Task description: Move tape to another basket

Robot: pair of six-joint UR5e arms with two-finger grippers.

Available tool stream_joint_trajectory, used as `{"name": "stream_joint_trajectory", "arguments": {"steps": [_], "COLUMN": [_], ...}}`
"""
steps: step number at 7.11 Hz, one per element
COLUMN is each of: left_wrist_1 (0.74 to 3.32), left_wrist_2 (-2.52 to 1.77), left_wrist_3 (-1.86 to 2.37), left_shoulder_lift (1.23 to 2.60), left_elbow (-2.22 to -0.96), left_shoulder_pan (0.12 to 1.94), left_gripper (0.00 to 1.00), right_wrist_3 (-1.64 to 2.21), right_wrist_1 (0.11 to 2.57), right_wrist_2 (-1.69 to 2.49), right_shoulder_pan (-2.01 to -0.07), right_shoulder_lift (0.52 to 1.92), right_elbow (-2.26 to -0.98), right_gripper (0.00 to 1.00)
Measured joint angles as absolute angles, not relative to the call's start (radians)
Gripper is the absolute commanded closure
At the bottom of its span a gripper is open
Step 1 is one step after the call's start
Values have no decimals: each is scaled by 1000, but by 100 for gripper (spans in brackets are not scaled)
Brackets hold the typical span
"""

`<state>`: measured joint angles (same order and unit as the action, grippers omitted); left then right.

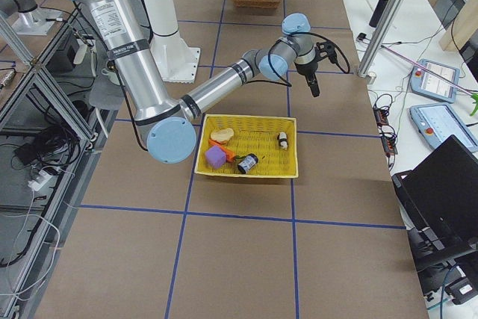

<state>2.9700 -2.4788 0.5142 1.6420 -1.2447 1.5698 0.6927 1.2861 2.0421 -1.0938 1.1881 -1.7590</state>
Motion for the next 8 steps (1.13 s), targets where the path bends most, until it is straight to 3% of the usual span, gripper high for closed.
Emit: {"name": "stream_joint_trajectory", "arguments": {"steps": [4, 8], "left_wrist_1": [2586, 1880], "left_wrist_2": [-2289, -2177], "left_wrist_3": [21, -204], "left_shoulder_lift": [1642, 1645], "left_elbow": [-1260, -1471], "left_shoulder_pan": [1611, 1633], "left_gripper": [1, 1], "right_wrist_3": [571, 267], "right_wrist_1": [1353, 1566], "right_wrist_2": [2083, 2173], "right_shoulder_pan": [-1190, -1340], "right_shoulder_lift": [1249, 1287], "right_elbow": [-1752, -1740], "right_gripper": [0, 0]}}
